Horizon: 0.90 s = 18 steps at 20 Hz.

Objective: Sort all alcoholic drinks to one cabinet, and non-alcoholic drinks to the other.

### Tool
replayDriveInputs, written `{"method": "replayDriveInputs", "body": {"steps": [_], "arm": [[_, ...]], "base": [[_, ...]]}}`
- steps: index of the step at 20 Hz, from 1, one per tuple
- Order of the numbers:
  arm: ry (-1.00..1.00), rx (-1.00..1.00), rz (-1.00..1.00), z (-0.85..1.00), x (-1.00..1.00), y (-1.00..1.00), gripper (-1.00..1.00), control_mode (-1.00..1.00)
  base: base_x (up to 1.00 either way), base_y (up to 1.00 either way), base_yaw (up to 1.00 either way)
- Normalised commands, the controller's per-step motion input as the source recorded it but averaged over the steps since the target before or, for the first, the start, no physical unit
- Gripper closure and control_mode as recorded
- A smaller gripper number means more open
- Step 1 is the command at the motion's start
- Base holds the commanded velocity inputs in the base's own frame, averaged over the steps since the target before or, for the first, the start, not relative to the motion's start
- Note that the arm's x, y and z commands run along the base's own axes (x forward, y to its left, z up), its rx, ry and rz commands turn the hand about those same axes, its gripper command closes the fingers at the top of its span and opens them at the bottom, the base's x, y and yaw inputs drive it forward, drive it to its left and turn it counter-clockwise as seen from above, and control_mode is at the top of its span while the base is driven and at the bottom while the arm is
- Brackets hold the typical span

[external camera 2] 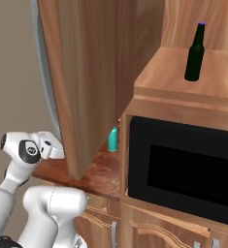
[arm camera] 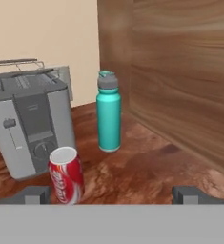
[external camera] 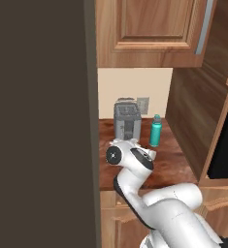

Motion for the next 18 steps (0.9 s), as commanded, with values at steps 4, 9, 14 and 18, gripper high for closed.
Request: {"method": "replayDriveInputs", "body": {"steps": [4,9,14,18], "arm": [[0.0,-0.04,-0.06,-0.14,0.11,0.0,-1.0,-1.0],[0.0,-0.02,-0.02,-0.12,0.15,0.0,-1.0,-1.0],[0.0,0.0,0.0,-0.08,0.17,-0.02,-1.0,-1.0],[0.0,0.0,0.0,-0.1,0.15,-0.05,-1.0,-1.0]], "base": [[0.0,0.0,0.0],[0.0,0.0,0.0],[0.0,0.0,0.0],[0.0,0.0,0.0]]}}
